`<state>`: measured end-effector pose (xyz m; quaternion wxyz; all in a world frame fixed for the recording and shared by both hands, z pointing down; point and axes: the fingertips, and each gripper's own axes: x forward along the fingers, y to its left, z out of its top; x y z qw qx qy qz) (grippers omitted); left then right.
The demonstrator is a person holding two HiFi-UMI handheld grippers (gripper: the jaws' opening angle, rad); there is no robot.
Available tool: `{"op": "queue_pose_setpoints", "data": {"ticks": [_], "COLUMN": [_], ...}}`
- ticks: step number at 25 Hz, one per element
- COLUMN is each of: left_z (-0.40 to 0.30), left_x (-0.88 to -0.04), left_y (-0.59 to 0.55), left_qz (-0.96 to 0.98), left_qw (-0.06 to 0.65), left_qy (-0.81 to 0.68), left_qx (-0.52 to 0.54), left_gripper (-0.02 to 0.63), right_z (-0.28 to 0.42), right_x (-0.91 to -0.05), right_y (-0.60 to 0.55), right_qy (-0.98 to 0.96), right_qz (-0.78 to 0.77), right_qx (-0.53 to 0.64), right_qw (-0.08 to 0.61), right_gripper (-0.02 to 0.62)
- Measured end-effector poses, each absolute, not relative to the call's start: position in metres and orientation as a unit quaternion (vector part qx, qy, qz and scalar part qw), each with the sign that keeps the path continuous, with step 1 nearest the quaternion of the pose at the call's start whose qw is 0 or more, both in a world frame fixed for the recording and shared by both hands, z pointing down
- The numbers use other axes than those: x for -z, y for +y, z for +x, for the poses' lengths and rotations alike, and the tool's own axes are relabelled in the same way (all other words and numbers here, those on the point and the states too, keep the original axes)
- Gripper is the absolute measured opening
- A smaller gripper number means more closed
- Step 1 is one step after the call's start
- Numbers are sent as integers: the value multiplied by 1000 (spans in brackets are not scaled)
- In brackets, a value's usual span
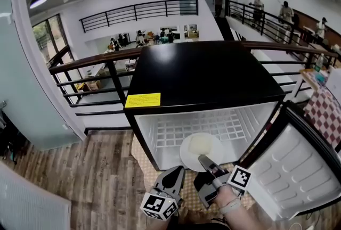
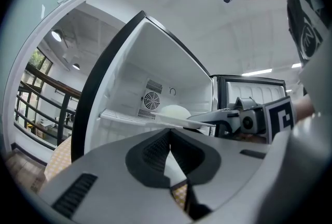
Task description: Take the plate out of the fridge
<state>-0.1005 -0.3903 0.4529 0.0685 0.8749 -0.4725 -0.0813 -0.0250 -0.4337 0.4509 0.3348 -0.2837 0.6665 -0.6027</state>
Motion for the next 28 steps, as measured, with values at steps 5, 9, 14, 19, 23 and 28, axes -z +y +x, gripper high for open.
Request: {"op": "queue_pose_setpoints", "data": {"ticks": [5,9,14,19,23,28], "left_z": [-94,-85,-75,-70,-69,-70], "left_x": [-453,-452,-454,-456,-458,-461], "left_y": [-376,-362,-345,-328,-318,-313], "left_qz": [869,866,864,860,858,858], "left_qw": [66,62,58,56,58,60], "left_qy": [-485,-490,-494,-501,-506,-506], "left_qx": [79,78,75,73,72,69], "left_gripper": [8,8,9,8,8,8], "right_z": [-22,-18,-10,-6,-5,-5], "right_x": [-450,-450,-452,-457,-460,-465], "right_y": [-420,-407,-391,-374,-364,-357], "right_qy": [671,676,680,680,683,680], "right_qz": [-270,-261,-253,-249,-244,-242], "right_qx": [609,611,614,618,619,624], "right_qw": [326,319,312,306,300,301], "right_gripper": [43,43,43,43,43,43]}}
